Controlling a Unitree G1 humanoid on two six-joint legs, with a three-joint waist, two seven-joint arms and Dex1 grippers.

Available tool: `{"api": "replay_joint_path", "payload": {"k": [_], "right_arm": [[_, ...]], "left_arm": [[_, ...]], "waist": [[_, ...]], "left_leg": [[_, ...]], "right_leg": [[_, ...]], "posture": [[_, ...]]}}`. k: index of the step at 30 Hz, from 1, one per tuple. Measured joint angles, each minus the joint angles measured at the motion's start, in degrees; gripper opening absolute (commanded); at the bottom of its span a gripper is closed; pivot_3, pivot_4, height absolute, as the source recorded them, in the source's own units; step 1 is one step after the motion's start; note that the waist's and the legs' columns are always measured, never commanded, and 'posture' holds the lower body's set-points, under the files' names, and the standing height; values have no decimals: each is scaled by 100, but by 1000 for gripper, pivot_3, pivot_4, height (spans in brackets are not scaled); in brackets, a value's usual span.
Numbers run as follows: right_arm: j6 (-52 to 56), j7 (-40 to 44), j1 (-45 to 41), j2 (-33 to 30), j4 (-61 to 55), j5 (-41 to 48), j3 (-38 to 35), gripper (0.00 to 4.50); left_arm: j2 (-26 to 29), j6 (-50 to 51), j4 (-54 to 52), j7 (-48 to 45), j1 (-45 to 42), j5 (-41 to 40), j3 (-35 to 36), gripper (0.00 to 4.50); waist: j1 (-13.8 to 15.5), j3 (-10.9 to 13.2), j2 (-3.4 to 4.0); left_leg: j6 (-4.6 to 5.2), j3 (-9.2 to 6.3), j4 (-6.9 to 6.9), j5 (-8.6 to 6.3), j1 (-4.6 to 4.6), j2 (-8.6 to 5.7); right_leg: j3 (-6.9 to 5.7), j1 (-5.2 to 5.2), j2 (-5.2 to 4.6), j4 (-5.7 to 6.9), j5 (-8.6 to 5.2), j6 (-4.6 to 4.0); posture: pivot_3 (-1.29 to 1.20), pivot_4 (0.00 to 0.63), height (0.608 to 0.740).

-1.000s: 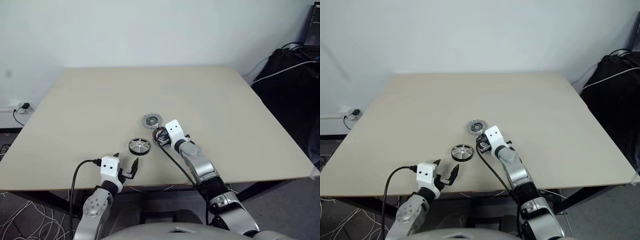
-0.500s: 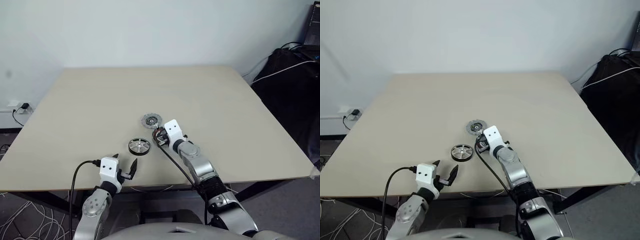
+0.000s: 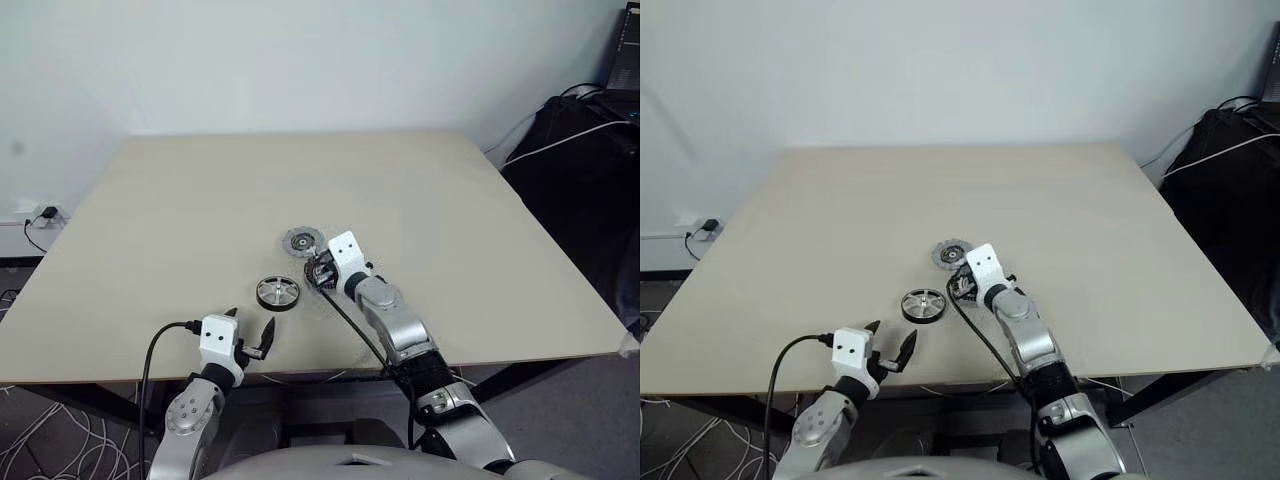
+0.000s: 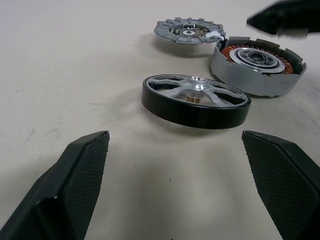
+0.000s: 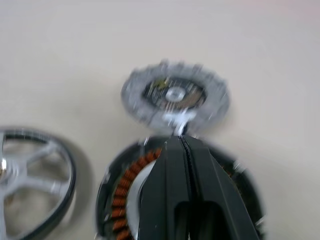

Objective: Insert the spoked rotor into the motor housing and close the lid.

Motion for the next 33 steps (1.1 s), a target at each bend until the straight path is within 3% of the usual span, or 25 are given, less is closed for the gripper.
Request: {"api": "replay_joint_path", "payload": {"k": [16, 25, 33], "right_arm": [[313, -149, -49, -42, 392, -176, 61, 34], [486, 11, -2, -243, -476, -227, 139, 34], [1195, 156, -20, -440, -727, -530, 677, 34]], "left_arm": [[-25, 62, -63, 38, 51, 1, -16, 4500], [-34, 182, -181, 42, 13, 1, -22, 4500], [-69, 190, -188, 82, 38, 3, -78, 4500]], "waist": [[5, -4, -1], [4, 0, 2], [13, 1, 1]], "left_leg": [[0, -1, 2, 0, 3, 0], [0, -1, -1, 0, -2, 0], [0, -1, 0, 0, -3, 0]], "right_leg": [[-1, 6, -3, 1, 0, 0], [0, -3, -1, -1, -1, -2], [-1, -2, -3, -1, -1, -3]], "posture": [[0, 0, 740], [0, 0, 740], [0, 0, 740]]}}
